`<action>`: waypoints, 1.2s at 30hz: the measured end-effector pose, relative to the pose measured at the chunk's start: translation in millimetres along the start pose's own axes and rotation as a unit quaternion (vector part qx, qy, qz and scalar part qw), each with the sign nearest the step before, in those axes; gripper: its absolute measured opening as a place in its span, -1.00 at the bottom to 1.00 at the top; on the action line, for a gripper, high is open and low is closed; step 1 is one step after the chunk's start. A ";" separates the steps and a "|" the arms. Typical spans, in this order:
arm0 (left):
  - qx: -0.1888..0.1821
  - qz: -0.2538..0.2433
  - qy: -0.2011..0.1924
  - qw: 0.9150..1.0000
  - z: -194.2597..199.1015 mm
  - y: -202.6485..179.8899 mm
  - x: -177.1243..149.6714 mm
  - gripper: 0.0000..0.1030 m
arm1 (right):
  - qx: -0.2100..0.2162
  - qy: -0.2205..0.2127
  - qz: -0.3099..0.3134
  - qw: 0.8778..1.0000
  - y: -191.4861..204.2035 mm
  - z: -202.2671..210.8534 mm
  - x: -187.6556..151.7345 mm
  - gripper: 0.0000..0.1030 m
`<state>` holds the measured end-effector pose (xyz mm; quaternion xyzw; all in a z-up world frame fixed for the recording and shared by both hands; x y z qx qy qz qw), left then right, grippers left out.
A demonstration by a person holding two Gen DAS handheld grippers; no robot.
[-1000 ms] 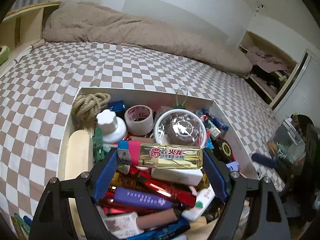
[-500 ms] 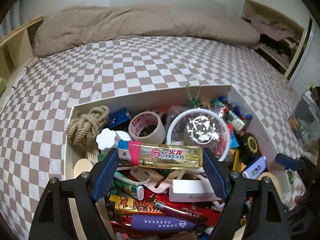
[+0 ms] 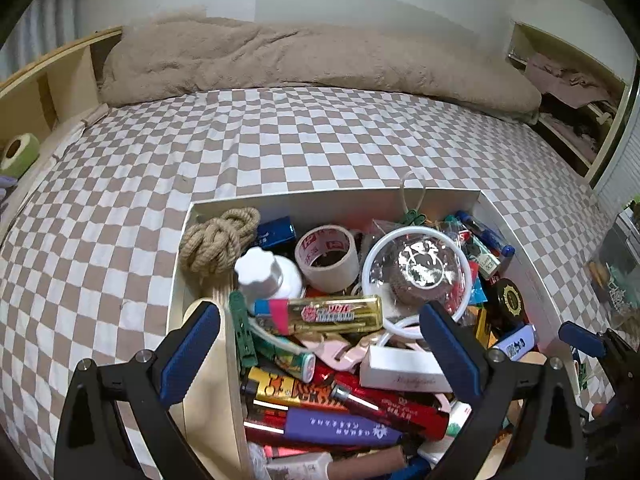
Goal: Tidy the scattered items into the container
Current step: 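Withdraw both open tools from the box toward the remaining items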
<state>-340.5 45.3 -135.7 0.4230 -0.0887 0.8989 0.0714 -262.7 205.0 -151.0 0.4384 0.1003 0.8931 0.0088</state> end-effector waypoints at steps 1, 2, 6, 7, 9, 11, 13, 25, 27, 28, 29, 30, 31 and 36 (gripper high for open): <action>0.002 0.001 0.001 1.000 1.0 -0.2 -1.6 0.96 | 0.000 -0.001 0.000 1.000 -0.2 0.6 0.2 0.87; 0.006 0.001 0.000 1.000 1.5 0.1 -2.9 0.96 | 0.001 -0.003 -0.001 1.000 -0.2 1.5 0.6 0.88; 0.018 0.009 -0.004 1.000 0.2 2.5 -0.1 0.96 | 0.004 -0.010 0.000 1.000 0.6 5.0 1.6 0.88; 0.019 0.014 -0.006 1.000 0.8 3.2 0.2 0.96 | 0.004 -0.011 -0.001 1.000 0.8 5.6 1.5 0.88; 0.017 0.021 -0.007 1.000 2.1 2.8 0.7 0.96 | 0.007 -0.012 -0.002 1.000 1.1 6.6 1.3 0.88; 0.014 0.024 -0.013 1.000 5.2 0.1 0.3 0.96 | 0.009 -0.014 -0.001 1.000 1.7 7.2 1.3 0.88; 0.009 0.027 -0.020 0.999 10.0 -3.0 -0.9 0.96 | 0.007 -0.022 0.006 1.000 2.4 8.2 2.0 0.88; 0.034 0.036 -0.055 0.997 35.7 1.6 -10.0 0.96 | -0.024 -0.061 0.017 0.998 -7.4 15.1 8.7 0.88; 0.040 0.028 -0.059 0.997 38.2 1.4 -12.8 0.96 | -0.026 -0.065 0.015 0.997 -8.7 16.7 9.7 0.88; 0.043 0.027 -0.061 0.997 39.6 1.9 -14.2 1.00 | -0.027 -0.067 0.015 0.997 -8.8 17.4 9.8 0.88; 0.045 0.027 -0.064 0.997 41.0 2.8 -15.9 1.00 | -0.027 -0.069 0.016 0.997 -9.5 18.5 10.0 0.88; 0.044 0.030 -0.065 0.996 42.5 3.4 -18.1 1.00 | -0.028 -0.071 0.017 0.997 -10.3 19.4 9.9 0.88; 0.042 0.033 -0.065 0.996 43.3 3.9 -20.2 1.00 | -0.030 -0.072 0.018 0.997 -11.4 20.2 9.6 0.88; 0.057 0.046 -0.077 0.994 52.2 8.8 -25.8 1.00 | -0.039 -0.077 0.017 0.996 -16.4 23.2 6.6 0.88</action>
Point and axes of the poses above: each gripper's, at about its wrist camera, not at the fingertips, and z roughly against the way its jaws point, y to its left, x to its top, the point moved 7 cm from there along -z, roughly the way its jaws point, and after that the axes turned 11 degrees about -y, right-handed, at the moved point
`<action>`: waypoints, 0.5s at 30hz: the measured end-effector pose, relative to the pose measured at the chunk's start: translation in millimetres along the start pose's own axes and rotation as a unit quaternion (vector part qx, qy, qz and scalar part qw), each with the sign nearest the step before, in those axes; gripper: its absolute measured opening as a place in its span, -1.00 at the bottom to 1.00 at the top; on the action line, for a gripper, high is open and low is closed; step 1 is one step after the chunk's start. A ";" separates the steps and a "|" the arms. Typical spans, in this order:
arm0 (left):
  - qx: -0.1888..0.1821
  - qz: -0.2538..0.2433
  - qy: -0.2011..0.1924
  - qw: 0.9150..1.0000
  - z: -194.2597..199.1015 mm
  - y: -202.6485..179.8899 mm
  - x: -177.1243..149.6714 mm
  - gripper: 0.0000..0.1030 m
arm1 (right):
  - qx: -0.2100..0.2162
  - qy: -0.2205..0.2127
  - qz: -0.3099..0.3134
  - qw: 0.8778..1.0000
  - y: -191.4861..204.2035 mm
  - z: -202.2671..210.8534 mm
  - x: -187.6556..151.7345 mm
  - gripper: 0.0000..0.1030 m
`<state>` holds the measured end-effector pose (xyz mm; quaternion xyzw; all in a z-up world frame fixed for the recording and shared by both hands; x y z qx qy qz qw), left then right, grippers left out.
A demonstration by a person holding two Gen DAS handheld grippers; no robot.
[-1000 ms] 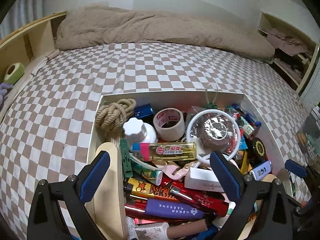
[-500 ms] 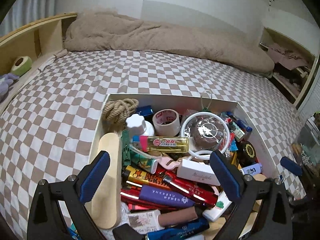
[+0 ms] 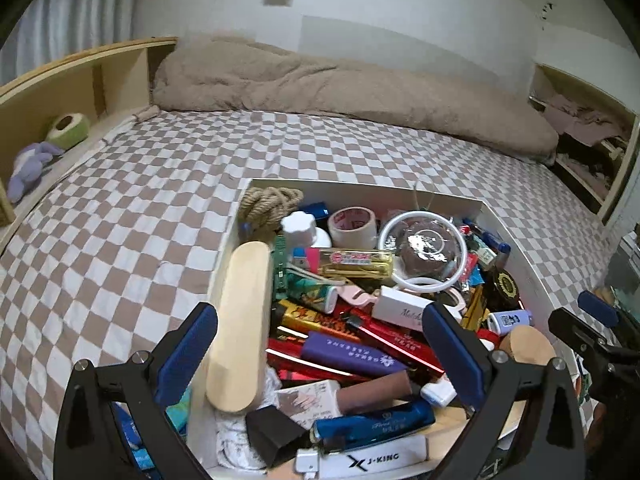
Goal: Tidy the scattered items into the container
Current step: 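Withdraw both open tools from the box toward the remaining items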
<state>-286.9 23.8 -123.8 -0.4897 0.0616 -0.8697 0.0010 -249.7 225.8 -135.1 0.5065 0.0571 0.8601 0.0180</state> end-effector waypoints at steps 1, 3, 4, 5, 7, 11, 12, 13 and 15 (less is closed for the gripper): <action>0.004 0.000 -0.003 1.000 2.2 1.3 -0.1 1.00 | 0.000 0.000 0.000 1.000 -0.3 0.5 -0.8 0.88; 0.009 0.000 -0.010 1.000 6.2 2.6 0.0 1.00 | -0.001 -0.001 0.001 1.000 -0.7 1.4 -2.7 0.88; 0.011 -0.002 -0.011 1.000 8.1 2.4 -0.9 1.00 | -0.002 -0.001 0.002 1.000 -0.9 1.8 -3.6 0.88; 0.012 -0.006 -0.011 1.000 10.0 2.3 -2.2 1.00 | -0.003 -0.001 0.003 1.000 -1.2 2.3 -4.6 0.88; 0.016 -0.011 -0.012 1.000 13.3 2.6 -5.0 1.00 | -0.006 -0.002 0.005 1.000 -2.0 3.4 -5.8 0.88; 0.021 -0.017 -0.011 1.000 17.7 4.0 -11.9 1.00 | -0.009 -0.010 0.002 1.000 -3.5 8.1 -4.5 0.88; 0.022 -0.018 -0.011 1.000 19.1 4.9 -13.8 1.00 | -0.009 -0.011 0.002 1.000 -3.6 9.1 -4.1 0.88; 0.022 -0.018 -0.011 1.000 20.5 5.3 -15.4 1.00 | -0.009 -0.013 0.002 1.000 -3.7 10.3 -3.5 0.88; 0.022 -0.018 -0.012 1.000 23.5 6.2 -17.8 1.00 | -0.011 -0.017 0.004 1.000 -4.1 12.9 -2.7 0.88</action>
Point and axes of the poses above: each gripper's, at about its wrist camera, not at the fingertips, and z roughly against the way its jaws point, y to its left, x to its top, the point moved 7 cm from there along -z, roughly the way its jaws point, and after that the axes turned 11 degrees about -y, right-handed, at the moved point
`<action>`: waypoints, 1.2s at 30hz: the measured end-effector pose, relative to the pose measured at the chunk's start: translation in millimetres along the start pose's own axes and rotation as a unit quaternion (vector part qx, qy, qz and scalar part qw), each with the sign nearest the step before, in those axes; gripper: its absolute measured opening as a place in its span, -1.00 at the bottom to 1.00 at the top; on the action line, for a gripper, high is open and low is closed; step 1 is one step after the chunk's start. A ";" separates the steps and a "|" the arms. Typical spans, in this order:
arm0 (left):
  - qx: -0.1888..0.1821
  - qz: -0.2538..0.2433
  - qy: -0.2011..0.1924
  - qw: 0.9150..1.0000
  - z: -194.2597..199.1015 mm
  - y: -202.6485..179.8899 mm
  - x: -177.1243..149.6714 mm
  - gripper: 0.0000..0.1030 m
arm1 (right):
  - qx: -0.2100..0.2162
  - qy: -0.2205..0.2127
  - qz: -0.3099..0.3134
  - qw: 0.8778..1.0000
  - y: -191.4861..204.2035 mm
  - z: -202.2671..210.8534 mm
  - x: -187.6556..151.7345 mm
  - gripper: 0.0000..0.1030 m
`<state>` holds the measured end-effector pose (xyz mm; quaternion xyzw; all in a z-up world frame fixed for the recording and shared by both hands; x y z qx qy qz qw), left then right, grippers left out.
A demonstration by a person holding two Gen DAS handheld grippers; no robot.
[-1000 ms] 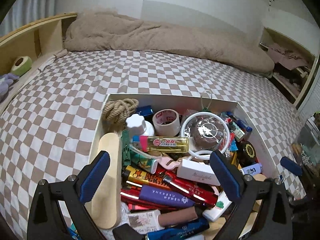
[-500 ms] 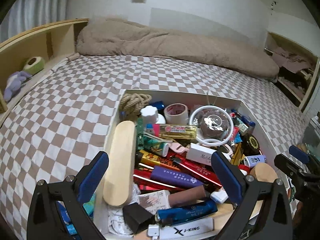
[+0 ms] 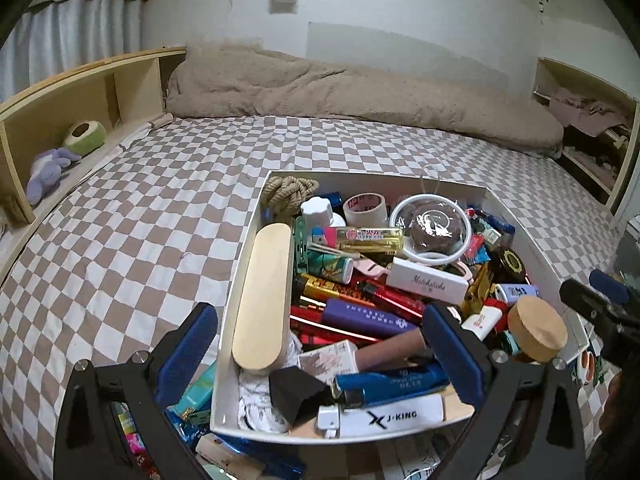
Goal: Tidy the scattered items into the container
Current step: 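Withdraw both open tools from the box toward the remaining items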
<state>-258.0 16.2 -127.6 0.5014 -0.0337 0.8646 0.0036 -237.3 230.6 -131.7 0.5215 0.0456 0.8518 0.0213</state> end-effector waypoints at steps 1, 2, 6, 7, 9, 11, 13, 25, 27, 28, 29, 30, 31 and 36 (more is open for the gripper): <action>0.002 -0.001 -0.001 1.000 1.4 1.4 -1.5 1.00 | -0.001 -0.002 0.001 1.000 -0.3 1.1 0.2 0.88; 0.003 -0.001 -0.002 1.000 1.6 1.7 -2.1 1.00 | -0.001 -0.003 0.001 1.000 -0.4 2.2 0.2 0.88; 0.004 0.003 -0.003 1.000 3.7 3.7 -4.5 1.00 | -0.002 -0.005 0.006 1.000 -0.3 4.2 -0.4 0.88; 0.005 0.004 -0.005 1.000 4.3 3.7 -4.4 1.00 | -0.003 -0.006 0.008 1.000 -0.2 5.1 -0.5 0.88; 0.007 0.004 -0.010 1.000 7.0 4.6 -4.3 1.00 | -0.003 -0.008 0.010 1.000 0.2 7.0 -1.0 0.88; 0.008 0.005 -0.014 1.000 9.2 5.0 -4.6 1.00 | -0.004 -0.010 0.014 1.000 0.6 9.2 -2.6 0.88; 0.007 0.007 -0.016 1.000 11.0 6.2 -5.2 1.00 | -0.005 -0.010 0.017 1.000 0.8 11.5 -5.3 0.88; 0.006 -0.007 -0.017 1.000 21.5 0.8 -26.4 1.00 | -0.013 -0.005 0.020 1.000 -2.0 30.3 -29.6 0.88; 0.003 -0.008 -0.015 1.000 23.1 -1.5 -31.1 1.00 | -0.012 -0.001 0.017 1.000 -5.0 32.6 -34.0 0.88; 0.002 -0.010 -0.013 1.000 24.1 -2.9 -34.0 1.00 | -0.014 0.001 0.015 1.000 -6.6 33.8 -36.2 0.88; 0.006 -0.015 -0.016 1.000 25.7 -3.8 -34.9 1.00 | -0.016 0.002 0.012 1.000 -8.7 35.1 -38.7 0.88; 0.011 -0.023 -0.017 1.000 27.5 -5.3 -37.3 1.00 | -0.016 0.004 0.009 1.000 -10.3 36.3 -41.0 0.88; 0.014 -0.028 -0.019 0.999 29.1 -6.0 -38.6 1.00 | -0.017 0.006 0.005 1.000 -11.9 37.3 -43.8 0.88; -0.001 -0.015 -0.017 1.000 40.5 -8.7 -48.8 1.00 | -0.021 0.016 -0.007 1.000 -18.5 42.3 -58.7 0.88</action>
Point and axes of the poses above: each gripper's, at about its wrist camera, not at the fingertips, and z roughly against the way its jaws point, y to its left, x to its top, the point moved 7 cm from there along -z, roughly the way its jaws point, and after that the axes turned 11 degrees about -y, right-handed, at the moved point
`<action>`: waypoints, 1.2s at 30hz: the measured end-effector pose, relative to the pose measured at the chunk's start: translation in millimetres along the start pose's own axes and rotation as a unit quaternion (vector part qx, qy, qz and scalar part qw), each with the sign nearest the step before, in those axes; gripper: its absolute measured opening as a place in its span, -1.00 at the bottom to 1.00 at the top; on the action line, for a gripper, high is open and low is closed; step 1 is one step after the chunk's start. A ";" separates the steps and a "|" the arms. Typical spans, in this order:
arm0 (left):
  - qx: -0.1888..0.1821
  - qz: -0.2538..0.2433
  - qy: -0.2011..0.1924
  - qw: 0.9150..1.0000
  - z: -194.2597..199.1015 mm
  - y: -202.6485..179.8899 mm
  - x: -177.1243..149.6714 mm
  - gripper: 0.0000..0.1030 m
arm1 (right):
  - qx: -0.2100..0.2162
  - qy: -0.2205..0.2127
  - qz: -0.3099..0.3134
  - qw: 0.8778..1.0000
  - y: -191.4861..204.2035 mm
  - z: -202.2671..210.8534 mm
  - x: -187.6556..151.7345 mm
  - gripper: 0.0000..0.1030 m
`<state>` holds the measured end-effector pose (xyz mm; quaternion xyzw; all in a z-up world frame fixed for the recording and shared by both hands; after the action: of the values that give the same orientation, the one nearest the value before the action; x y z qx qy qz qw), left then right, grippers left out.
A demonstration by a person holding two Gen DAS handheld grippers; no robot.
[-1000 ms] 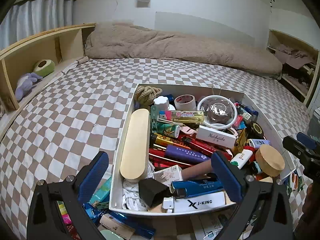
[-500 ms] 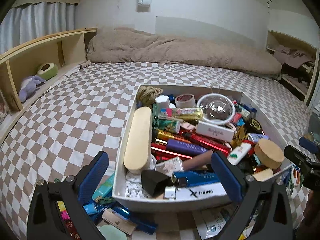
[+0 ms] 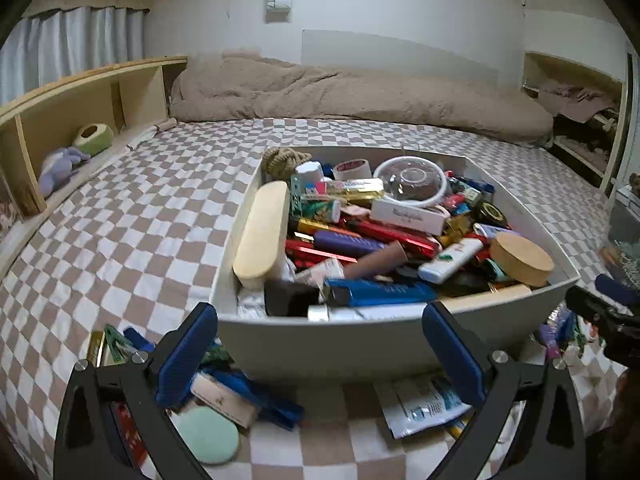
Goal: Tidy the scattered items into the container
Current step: 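Withdraw both open tools from the box toward the remaining items, then close right gripper on green clothespin while left tool reaches for yellow tube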
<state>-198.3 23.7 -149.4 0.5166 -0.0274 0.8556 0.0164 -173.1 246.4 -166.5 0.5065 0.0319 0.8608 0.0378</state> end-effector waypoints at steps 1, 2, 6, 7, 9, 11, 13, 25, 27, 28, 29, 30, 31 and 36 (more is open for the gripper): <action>-0.001 0.000 0.003 1.000 0.8 -0.7 -3.1 1.00 | -0.001 0.003 -0.002 1.000 -1.4 0.4 -3.5 0.88; -0.002 -0.001 0.006 1.000 1.4 -1.5 -6.4 1.00 | -0.003 0.008 -0.004 1.000 -2.8 0.7 -7.3 0.88; -0.002 0.000 0.017 1.000 2.7 -4.2 -16.7 1.00 | -0.007 0.022 -0.011 1.000 -7.6 1.4 -20.4 0.88; -0.004 0.004 0.020 1.000 3.0 -5.1 -18.8 1.00 | -0.008 0.025 -0.012 1.000 -8.4 1.3 -22.6 0.88; -0.010 0.009 0.025 1.000 3.4 -7.7 -22.5 1.00 | -0.010 0.031 -0.012 0.999 -8.9 1.1 -27.0 0.88; -0.014 0.009 0.029 0.999 4.0 -11.1 -26.8 1.00 | -0.011 0.037 -0.010 0.999 -8.8 1.5 -31.2 0.88; -0.017 0.008 0.036 0.999 4.2 -14.8 -32.2 1.00 | -0.014 0.042 -0.006 0.999 -8.4 2.4 -36.0 0.88; -0.032 0.005 0.075 0.997 9.3 -30.9 -63.0 1.00 | -0.008 0.099 0.026 0.995 14.0 -4.2 -71.6 0.88; -0.037 0.005 0.084 0.996 11.1 -34.3 -70.2 1.00 | -0.007 0.099 0.029 0.995 19.3 -3.8 -74.2 0.88; -0.040 0.005 0.087 0.995 12.0 -35.7 -72.9 1.00 | -0.005 0.098 0.030 0.995 21.7 -3.6 -75.1 0.88; -0.043 0.005 0.089 0.995 12.8 -37.1 -75.4 1.00 | -0.002 0.099 0.031 0.995 24.4 -3.7 -76.2 0.87; -0.045 0.006 0.092 0.995 14.3 -39.1 -78.9 1.00 | 0.002 0.101 0.032 0.994 26.5 -4.0 -77.1 0.87; -0.048 0.006 0.094 0.994 15.7 -40.8 -81.3 1.00 | 0.004 0.102 0.032 0.994 27.9 -4.1 -78.0 0.87; -0.063 0.000 0.107 0.992 20.7 -52.0 -93.4 1.00 | -0.008 0.113 0.059 0.992 32.9 -9.6 -86.9 0.62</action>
<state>-133.6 74.3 -221.0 0.4199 -0.0794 0.9026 0.0518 -140.5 205.1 -243.6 0.4065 -0.0013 0.9135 -0.0132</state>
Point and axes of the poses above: each gripper's, at about its wrist camera, not at the fingertips, and z roughly against the way its jaws point, y to its left, x to its top, the point moved 7 cm from there along -z, roughly the way its jaws point, and after that the axes turned 11 degrees about -y, right-handed, at the moved point
